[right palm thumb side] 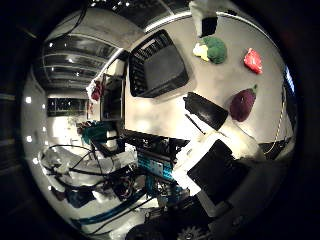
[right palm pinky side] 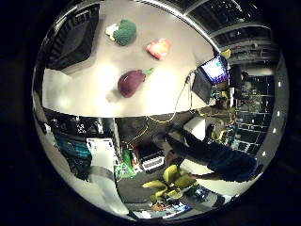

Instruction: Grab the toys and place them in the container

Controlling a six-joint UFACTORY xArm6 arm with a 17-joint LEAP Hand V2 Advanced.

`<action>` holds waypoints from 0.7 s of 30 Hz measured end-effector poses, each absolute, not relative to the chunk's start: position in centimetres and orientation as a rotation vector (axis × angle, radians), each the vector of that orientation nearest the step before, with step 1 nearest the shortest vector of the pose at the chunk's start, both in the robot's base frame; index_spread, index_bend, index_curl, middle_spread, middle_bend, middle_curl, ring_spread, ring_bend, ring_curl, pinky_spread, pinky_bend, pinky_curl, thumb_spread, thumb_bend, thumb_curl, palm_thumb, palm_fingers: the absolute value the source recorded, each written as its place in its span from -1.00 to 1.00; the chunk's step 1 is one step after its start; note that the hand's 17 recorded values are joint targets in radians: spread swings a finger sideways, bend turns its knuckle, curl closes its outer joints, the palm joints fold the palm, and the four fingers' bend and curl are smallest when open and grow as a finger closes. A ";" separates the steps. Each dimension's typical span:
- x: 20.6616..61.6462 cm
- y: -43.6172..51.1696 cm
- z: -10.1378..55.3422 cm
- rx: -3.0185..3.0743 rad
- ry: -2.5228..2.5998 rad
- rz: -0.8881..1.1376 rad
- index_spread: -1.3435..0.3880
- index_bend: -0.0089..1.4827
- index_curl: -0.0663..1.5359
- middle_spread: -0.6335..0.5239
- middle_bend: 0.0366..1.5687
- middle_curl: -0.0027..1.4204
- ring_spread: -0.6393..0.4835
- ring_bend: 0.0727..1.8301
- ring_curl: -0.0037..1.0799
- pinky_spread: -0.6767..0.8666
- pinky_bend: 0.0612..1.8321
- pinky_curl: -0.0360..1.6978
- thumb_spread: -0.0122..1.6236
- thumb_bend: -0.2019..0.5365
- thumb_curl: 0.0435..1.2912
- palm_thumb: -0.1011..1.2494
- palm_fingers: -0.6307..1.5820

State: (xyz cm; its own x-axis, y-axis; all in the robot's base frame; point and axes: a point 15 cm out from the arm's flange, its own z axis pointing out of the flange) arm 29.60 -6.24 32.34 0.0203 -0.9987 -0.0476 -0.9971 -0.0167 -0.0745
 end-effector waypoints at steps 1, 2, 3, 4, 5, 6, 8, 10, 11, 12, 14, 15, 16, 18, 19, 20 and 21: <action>29.7 -6.3 32.2 -2.184 2.135 -0.032 0.03 -0.59 -0.39 0.05 -0.75 -0.53 0.43 -0.87 -0.76 0.43 -0.84 -0.69 0.44 -0.50 -0.46 0.30 -0.06; 29.9 -6.4 32.2 -2.186 2.125 -0.048 0.04 -0.66 -0.40 0.05 -0.75 -0.53 0.43 -0.86 -0.75 0.43 -0.83 -0.68 0.44 -0.50 -0.46 0.30 -0.08; 30.3 -6.5 32.3 -2.187 2.113 -0.071 0.04 -0.71 -0.42 0.05 -0.77 -0.53 0.43 -0.84 -0.74 0.43 -0.82 -0.68 0.44 -0.50 -0.47 0.30 -0.09; 30.8 -6.7 32.2 -2.191 2.096 -0.099 0.05 -0.76 -0.43 0.05 -0.79 -0.54 0.43 -0.84 -0.73 0.43 -0.81 -0.67 0.43 -0.51 -0.47 0.29 -0.10; 31.2 -6.9 32.1 -2.194 2.083 -0.121 0.05 -0.76 -0.44 0.06 -0.79 -0.54 0.43 -0.84 -0.72 0.43 -0.80 -0.67 0.43 -0.51 -0.47 0.29 -0.10; 31.6 -7.3 31.8 -2.189 2.079 -0.143 0.06 -0.80 -0.46 0.07 -0.80 -0.54 0.42 -0.82 -0.71 0.43 -0.78 -0.66 0.43 -0.51 -0.47 0.28 -0.12; 31.7 -8.7 30.4 -2.187 2.086 -0.166 0.07 -0.80 -0.51 0.08 -0.80 -0.55 0.41 -0.79 -0.67 0.44 -0.74 -0.64 0.40 -0.53 -0.49 0.23 -0.16; 31.8 -9.8 29.2 -2.197 2.088 -0.188 0.08 -0.81 -0.53 0.10 -0.80 -0.55 0.41 -0.77 -0.65 0.44 -0.70 -0.63 0.39 -0.53 -0.50 0.20 -0.19; 32.0 -10.2 28.8 -2.202 2.085 -0.201 0.08 -0.81 -0.55 0.11 -0.80 -0.56 0.42 -0.75 -0.63 0.43 -0.68 -0.62 0.38 -0.54 -0.51 0.17 -0.22; 32.2 -10.7 28.3 -2.198 2.089 -0.215 0.09 -0.81 -0.56 0.11 -0.80 -0.56 0.42 -0.74 -0.62 0.43 -0.66 -0.62 0.37 -0.54 -0.52 0.15 -0.23; 32.6 -11.8 27.1 -2.193 2.092 -0.234 0.08 -0.80 -0.58 0.13 -0.80 -0.56 0.42 -0.71 -0.60 0.43 -0.62 -0.61 0.34 -0.55 -0.55 0.09 -0.26; 32.6 -12.3 26.4 -2.193 2.095 -0.239 0.09 -0.80 -0.59 0.13 -0.81 -0.57 0.42 -0.70 -0.59 0.42 -0.61 -0.60 0.33 -0.55 -0.55 0.06 -0.28; 32.5 -12.6 25.6 -2.194 2.100 -0.234 0.09 -0.80 -0.59 0.13 -0.80 -0.57 0.42 -0.70 -0.59 0.42 -0.60 -0.60 0.32 -0.55 -0.56 0.04 -0.29; 32.2 -13.1 23.8 -2.190 2.112 -0.225 0.09 -0.79 -0.59 0.14 -0.79 -0.56 0.42 -0.71 -0.58 0.42 -0.58 -0.60 0.30 -0.55 -0.58 -0.02 -0.30; 32.1 -13.5 23.0 -2.186 2.118 -0.227 0.09 -0.78 -0.59 0.15 -0.79 -0.56 0.42 -0.71 -0.58 0.41 -0.58 -0.60 0.30 -0.55 -0.59 -0.04 -0.31; 32.3 -13.9 22.3 -2.182 2.119 -0.240 0.09 -0.78 -0.59 0.15 -0.80 -0.56 0.42 -0.71 -0.58 0.41 -0.57 -0.60 0.29 -0.54 -0.60 -0.06 -0.32; 32.5 -14.3 21.7 -2.176 2.122 -0.252 0.09 -0.77 -0.59 0.15 -0.80 -0.56 0.42 -0.71 -0.57 0.41 -0.57 -0.60 0.29 -0.54 -0.60 -0.08 -0.32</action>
